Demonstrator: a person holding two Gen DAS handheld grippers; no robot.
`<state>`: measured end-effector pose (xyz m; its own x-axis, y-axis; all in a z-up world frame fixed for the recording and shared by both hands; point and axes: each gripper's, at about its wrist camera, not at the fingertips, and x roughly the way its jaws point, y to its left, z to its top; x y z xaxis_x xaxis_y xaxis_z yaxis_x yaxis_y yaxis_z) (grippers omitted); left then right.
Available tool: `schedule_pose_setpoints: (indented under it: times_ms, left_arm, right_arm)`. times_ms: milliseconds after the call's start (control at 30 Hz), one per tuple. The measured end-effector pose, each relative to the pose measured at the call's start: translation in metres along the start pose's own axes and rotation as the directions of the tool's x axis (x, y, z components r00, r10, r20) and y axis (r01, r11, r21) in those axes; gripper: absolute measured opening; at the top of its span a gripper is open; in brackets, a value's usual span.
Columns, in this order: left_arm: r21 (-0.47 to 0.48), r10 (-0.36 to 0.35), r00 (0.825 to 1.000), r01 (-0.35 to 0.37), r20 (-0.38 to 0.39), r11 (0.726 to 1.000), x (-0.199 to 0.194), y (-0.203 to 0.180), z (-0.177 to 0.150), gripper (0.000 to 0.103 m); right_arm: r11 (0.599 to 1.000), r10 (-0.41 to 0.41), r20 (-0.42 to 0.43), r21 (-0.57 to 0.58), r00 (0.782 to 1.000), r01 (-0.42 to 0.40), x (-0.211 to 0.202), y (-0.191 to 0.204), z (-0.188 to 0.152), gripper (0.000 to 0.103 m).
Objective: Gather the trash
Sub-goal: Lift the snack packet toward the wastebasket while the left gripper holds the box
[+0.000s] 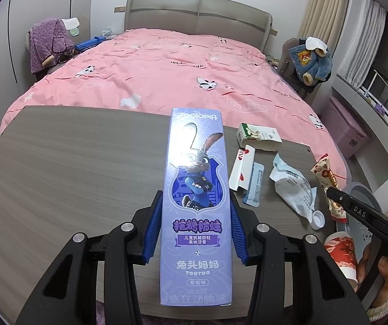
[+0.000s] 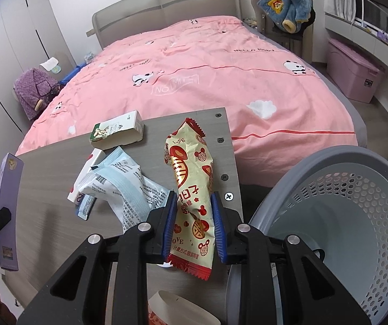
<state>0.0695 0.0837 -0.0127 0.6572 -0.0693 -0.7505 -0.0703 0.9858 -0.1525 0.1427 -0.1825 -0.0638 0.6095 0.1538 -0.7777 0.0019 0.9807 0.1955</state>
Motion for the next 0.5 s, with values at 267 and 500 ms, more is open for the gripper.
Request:
schedule_pose_setpoints:
  times_ms: [267,500]
  left_arm:
    - [0.027,-0.028,1.0,0.027,0.008,0.999,-0.006,-0.011,0.001,0.044]
    - [0.06,-0.062,0.998,0.06,0.02,0.996,-0.015,-0.028,-0.001,0.044]
  right_arm:
    - [1.0,0.006,0.022,0.011,1.0,-0.006,-0.013,-0.003,0.001,0.025]
    - [1.0,0.009,0.052,0.02,0.999,-0.01,-0.031,-0.008,-0.001,0.025]
